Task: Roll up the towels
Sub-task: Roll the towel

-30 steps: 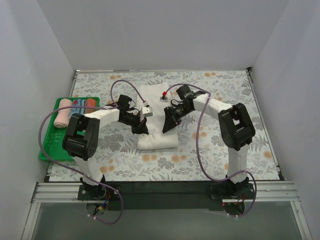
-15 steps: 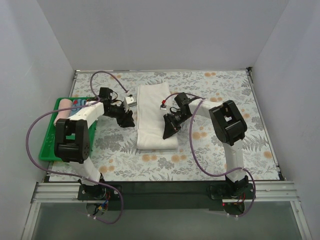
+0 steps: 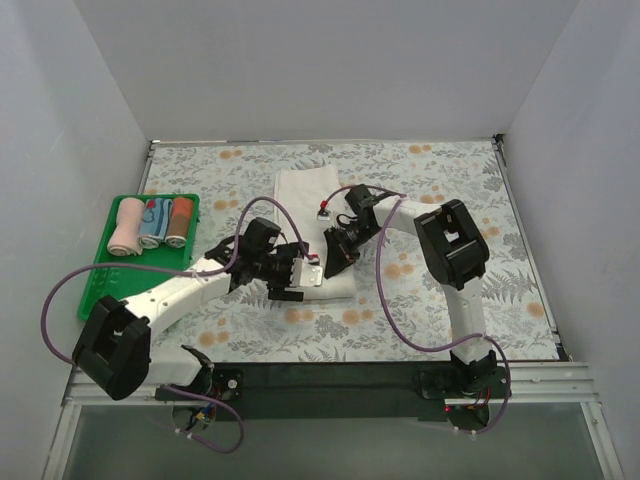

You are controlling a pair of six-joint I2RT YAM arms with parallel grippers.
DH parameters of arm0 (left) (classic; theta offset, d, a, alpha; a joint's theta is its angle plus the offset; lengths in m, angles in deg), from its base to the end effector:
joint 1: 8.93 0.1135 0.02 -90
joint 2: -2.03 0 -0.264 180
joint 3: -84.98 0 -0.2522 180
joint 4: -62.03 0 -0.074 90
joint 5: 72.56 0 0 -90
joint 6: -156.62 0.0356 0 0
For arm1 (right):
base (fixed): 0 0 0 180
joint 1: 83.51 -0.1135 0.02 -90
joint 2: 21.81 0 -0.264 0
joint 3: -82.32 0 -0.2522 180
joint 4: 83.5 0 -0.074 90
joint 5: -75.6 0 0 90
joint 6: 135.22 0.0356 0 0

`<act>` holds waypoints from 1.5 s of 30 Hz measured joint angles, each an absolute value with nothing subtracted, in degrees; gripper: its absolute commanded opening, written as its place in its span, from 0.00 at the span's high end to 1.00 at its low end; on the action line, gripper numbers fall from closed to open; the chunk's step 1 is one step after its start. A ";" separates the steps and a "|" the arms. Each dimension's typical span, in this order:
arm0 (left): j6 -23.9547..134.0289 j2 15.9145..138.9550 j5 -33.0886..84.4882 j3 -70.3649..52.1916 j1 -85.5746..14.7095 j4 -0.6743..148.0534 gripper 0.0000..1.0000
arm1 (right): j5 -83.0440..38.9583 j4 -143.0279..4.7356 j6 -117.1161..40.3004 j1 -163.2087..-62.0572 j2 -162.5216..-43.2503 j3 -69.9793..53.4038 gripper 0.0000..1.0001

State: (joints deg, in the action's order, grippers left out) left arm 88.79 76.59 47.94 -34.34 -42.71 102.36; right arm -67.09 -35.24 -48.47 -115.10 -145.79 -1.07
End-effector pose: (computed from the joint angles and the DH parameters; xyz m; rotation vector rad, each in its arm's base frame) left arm 0.2025 -0.1572 0.2226 1.3532 2.0833 -0.7520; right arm 0.3389 0.2416 0.1239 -1.0020 2.6114 1.4265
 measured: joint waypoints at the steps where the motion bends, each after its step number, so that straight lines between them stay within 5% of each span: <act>1: 89.23 76.66 46.04 -35.61 -44.02 100.96 0.27 | -67.22 -35.11 -48.47 -115.12 -145.94 -0.90 0.78; 17: 90.82 80.16 33.84 -46.51 -53.10 87.04 0.30 | -71.72 -33.08 -48.38 -114.58 -149.64 1.66 0.77; 21: 90.98 82.32 31.46 -46.89 -53.31 83.30 0.47 | -72.18 -32.90 -48.40 -114.53 -149.92 1.88 0.77; 25: 91.74 85.14 30.98 -45.42 -53.31 83.08 0.78 | -72.18 -32.88 -48.45 -114.53 -149.92 1.88 0.77; 27: 91.65 86.45 31.57 -42.60 -53.18 86.40 0.83 | -72.09 -32.88 -48.45 -114.53 -149.88 1.88 0.76; 37: 85.91 92.44 42.45 -30.65 -51.08 103.82 0.92 | -61.41 -33.64 -52.80 -113.20 -137.35 0.15 0.29; 45: 85.21 99.83 59.74 -23.46 -44.40 118.93 1.00 | -51.88 -37.51 -59.46 -102.88 -114.12 -7.65 0.24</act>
